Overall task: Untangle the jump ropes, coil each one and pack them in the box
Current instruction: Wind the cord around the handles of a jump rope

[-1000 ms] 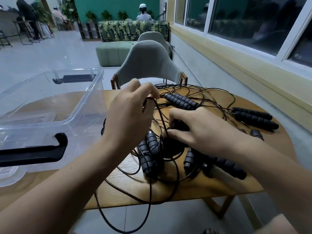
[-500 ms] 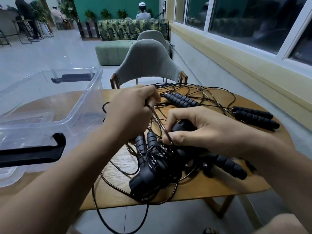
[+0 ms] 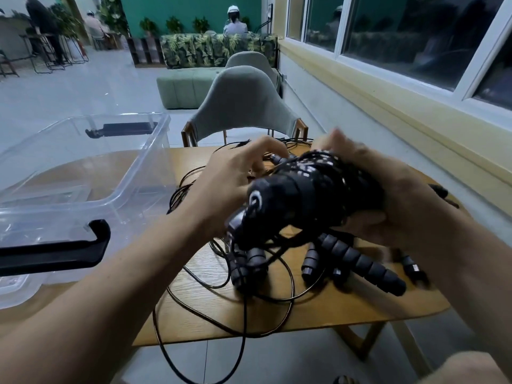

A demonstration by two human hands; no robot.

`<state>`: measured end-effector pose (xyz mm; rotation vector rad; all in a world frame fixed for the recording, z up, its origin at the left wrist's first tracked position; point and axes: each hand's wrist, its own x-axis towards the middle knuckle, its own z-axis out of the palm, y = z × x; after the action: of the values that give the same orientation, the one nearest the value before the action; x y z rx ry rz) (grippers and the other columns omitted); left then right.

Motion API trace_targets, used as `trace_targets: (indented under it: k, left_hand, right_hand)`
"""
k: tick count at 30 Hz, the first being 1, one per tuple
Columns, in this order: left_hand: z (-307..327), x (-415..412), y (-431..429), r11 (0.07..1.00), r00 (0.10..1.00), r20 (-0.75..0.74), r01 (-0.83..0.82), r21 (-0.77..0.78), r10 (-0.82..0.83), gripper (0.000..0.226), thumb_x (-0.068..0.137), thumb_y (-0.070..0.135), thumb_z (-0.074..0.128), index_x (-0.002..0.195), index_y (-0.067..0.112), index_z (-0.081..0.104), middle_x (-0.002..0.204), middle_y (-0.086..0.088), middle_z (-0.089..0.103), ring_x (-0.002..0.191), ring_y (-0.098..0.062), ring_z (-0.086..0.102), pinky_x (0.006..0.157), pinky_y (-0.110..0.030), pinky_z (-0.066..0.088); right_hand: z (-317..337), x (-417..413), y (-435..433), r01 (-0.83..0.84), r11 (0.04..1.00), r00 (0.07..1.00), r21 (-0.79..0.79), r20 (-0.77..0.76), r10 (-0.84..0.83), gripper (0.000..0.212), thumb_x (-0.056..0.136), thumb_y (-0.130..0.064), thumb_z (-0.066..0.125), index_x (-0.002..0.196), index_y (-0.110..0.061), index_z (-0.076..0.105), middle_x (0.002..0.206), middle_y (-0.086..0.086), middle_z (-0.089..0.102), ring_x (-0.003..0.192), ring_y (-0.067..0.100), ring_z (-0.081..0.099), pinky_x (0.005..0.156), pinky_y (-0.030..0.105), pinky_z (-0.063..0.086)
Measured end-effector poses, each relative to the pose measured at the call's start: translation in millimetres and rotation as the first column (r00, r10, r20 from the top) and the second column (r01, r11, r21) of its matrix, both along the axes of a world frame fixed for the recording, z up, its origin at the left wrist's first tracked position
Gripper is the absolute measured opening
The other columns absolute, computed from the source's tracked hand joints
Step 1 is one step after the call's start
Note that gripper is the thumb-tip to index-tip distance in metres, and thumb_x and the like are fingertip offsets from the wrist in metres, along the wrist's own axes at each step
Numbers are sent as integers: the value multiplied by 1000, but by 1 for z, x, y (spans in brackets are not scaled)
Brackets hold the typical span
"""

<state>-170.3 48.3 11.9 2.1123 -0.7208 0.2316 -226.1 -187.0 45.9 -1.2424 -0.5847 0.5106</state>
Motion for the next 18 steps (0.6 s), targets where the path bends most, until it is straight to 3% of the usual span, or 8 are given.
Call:
trace_targets:
  k: [3,4,5,6,8,10,13,18]
  left_hand:
    - [-25,3,2,997,998,-9,-70,-21,69,25,94,35,70,101,11,67,84,20,60,74,2,56,71,-23,46]
    - [-27,0,1,996,996,3,-88,-16,88,15,98,28,70,90,16,66,74,23,56,65,3,53,65,-16,42]
    - [-22,-8,-5,996,995,47,-88,-9,88,27,102,21,67,77,28,61,63,23,54,56,3,49,58,-11,36]
    - [-17,-13,-10,997,991,109,-82,5,80,39,106,21,63,71,37,57,58,22,53,52,1,48,53,-10,33]
    - [-4,-23,-20,999,992,119,-39,18,36,32,108,32,59,79,47,60,62,23,55,54,-1,48,52,-15,33]
    - [-2,-25,-23,1000,995,96,-2,8,1,17,108,37,57,93,42,65,66,21,56,58,-4,49,55,-24,40]
    - [-7,-24,-25,999,999,18,46,-22,-45,25,112,34,49,92,26,61,65,6,53,60,-18,53,58,-41,46]
    - [-9,-34,-31,994,997,8,75,-85,-75,44,117,34,27,91,19,59,67,-4,53,62,-11,49,59,-30,41]
  right_hand:
    - [-6,3,-1,-88,980,994,178,-44,97,63,95,-54,66,106,5,48,64,8,65,34,3,46,34,13,31]
    - [-6,4,-1,-71,974,996,214,-42,82,59,92,-54,69,103,2,55,66,6,66,35,1,45,35,13,32]
    - [-6,4,-1,-39,970,998,239,-40,50,51,91,-54,70,101,-5,62,67,5,67,35,0,43,36,13,31]
    - [-6,3,-1,-5,965,999,262,-46,18,45,91,-53,70,101,-10,65,68,5,66,36,-1,41,37,13,31]
    - [-5,3,0,61,956,997,287,-65,-44,39,92,-50,66,102,-13,62,69,4,64,36,-1,41,38,11,31]
    - [-3,2,3,140,948,989,286,-75,-124,37,94,-49,60,101,-13,58,69,3,62,35,-1,40,38,11,31]
    - [1,0,6,239,928,971,287,-80,-226,33,96,-47,57,96,-14,58,68,3,60,35,-1,36,38,12,29]
    - [7,-1,6,386,888,922,250,-61,-383,34,93,-45,61,100,-13,52,73,5,60,37,3,33,39,13,30]
